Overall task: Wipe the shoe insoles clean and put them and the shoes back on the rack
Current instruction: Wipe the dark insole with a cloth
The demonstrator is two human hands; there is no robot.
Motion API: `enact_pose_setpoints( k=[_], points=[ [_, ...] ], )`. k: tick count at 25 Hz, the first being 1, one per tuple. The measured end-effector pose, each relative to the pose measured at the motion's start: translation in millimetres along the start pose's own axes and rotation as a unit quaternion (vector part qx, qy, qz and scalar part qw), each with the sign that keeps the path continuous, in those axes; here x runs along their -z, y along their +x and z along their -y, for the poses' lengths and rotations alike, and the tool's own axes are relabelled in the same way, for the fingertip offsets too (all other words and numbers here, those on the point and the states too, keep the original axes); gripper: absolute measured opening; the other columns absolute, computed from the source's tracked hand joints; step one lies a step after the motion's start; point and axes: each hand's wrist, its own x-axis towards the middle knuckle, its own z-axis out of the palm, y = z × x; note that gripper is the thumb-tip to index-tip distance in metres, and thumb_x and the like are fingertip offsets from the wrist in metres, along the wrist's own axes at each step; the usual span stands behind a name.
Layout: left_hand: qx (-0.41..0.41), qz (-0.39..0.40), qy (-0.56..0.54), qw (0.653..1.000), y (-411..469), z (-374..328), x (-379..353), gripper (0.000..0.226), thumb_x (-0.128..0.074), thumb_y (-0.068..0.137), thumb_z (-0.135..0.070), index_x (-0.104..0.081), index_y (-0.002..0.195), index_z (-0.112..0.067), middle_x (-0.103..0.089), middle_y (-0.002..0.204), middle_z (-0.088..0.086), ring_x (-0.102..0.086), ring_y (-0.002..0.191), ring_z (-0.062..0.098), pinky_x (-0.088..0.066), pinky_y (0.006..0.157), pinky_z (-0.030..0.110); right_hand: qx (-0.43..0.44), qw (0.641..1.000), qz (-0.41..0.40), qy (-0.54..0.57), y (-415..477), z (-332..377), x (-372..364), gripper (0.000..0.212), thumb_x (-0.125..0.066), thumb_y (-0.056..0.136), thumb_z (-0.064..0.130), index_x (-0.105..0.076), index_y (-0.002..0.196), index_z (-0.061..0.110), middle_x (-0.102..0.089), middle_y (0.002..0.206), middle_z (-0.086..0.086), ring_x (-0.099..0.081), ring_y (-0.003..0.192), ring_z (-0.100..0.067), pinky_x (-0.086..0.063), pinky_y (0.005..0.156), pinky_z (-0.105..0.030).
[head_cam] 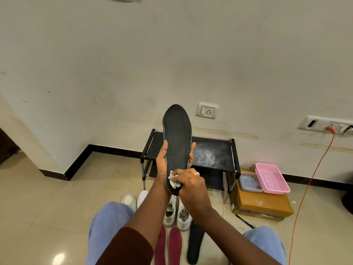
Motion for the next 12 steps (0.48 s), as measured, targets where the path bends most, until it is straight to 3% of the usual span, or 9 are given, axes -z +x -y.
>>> enact_pose_setpoints(
  k=[2, 5, 7, 9, 12],
  points=[
    [-0.017, -0.018, 0.025, 0.999, -4.7, 2.9, -7.3, 0.067, -0.069, 0.069, -0.051, -0.068, 0.111, 0.0, -0.068, 0.11, 0.017, -0.067, 0.093, 0.025, -0.057, 0.078, 0.033, -0.026, 1.0, 0.004, 0.008, 19.6, -1.8, 1.4, 0.031, -0.056, 0.061, -0.015, -0.074, 0.079, 0.003, -0.073, 0.086, -0.01, -0.068, 0.082, -0.025, -0.055, 0.08, -0.032],
    [-0.019, -0.045, 0.015, 0.999, -6.6, 12.9, -5.5, 0.067, -0.052, 0.077, -0.056, -0.069, 0.093, 0.007, -0.07, 0.076, 0.015, -0.072, 0.075, 0.026, -0.058, 0.065, 0.035, -0.079, 0.996, 0.031, 0.008, 44.9, -1.6, 6.8, 0.037, -0.045, 0.07, -0.021, -0.073, 0.087, -0.003, -0.072, 0.094, -0.015, -0.065, 0.089, -0.031, -0.05, 0.093, -0.041],
    [-0.019, -0.065, 0.014, 0.998, -4.5, 15.4, 0.3, 0.067, -0.06, 0.076, -0.054, -0.064, 0.106, 0.006, -0.067, 0.082, 0.011, -0.07, 0.084, 0.022, -0.058, 0.073, 0.034, -0.072, 0.995, 0.064, 0.003, 46.6, -2.1, 9.4, 0.036, -0.044, 0.075, -0.021, -0.072, 0.092, -0.004, -0.071, 0.097, -0.015, -0.063, 0.093, -0.028, -0.043, 0.102, -0.036],
    [-0.006, -0.071, 0.015, 0.997, -0.6, 10.1, 5.3, 0.073, -0.065, 0.074, -0.055, -0.06, 0.119, 0.002, -0.062, 0.103, 0.007, -0.063, 0.095, 0.018, -0.055, 0.083, 0.032, -0.002, 1.0, 0.024, 0.0, 34.4, -4.1, 6.4, 0.033, -0.051, 0.067, -0.02, -0.073, 0.082, -0.001, -0.072, 0.085, -0.015, -0.063, 0.085, -0.022, -0.047, 0.093, -0.034],
    [-0.033, -0.079, -0.006, 0.996, 4.9, 2.0, 13.2, 0.066, -0.046, 0.084, -0.061, -0.058, 0.12, -0.006, -0.06, 0.117, 0.013, -0.064, 0.08, 0.021, -0.055, 0.068, 0.027, 0.05, 0.997, -0.009, 0.05, 4.7, -10.8, -1.0, 0.021, -0.057, 0.072, -0.005, -0.074, 0.079, 0.005, -0.073, 0.087, -0.008, -0.053, 0.085, -0.009, -0.045, 0.08, -0.021]
  ],
)
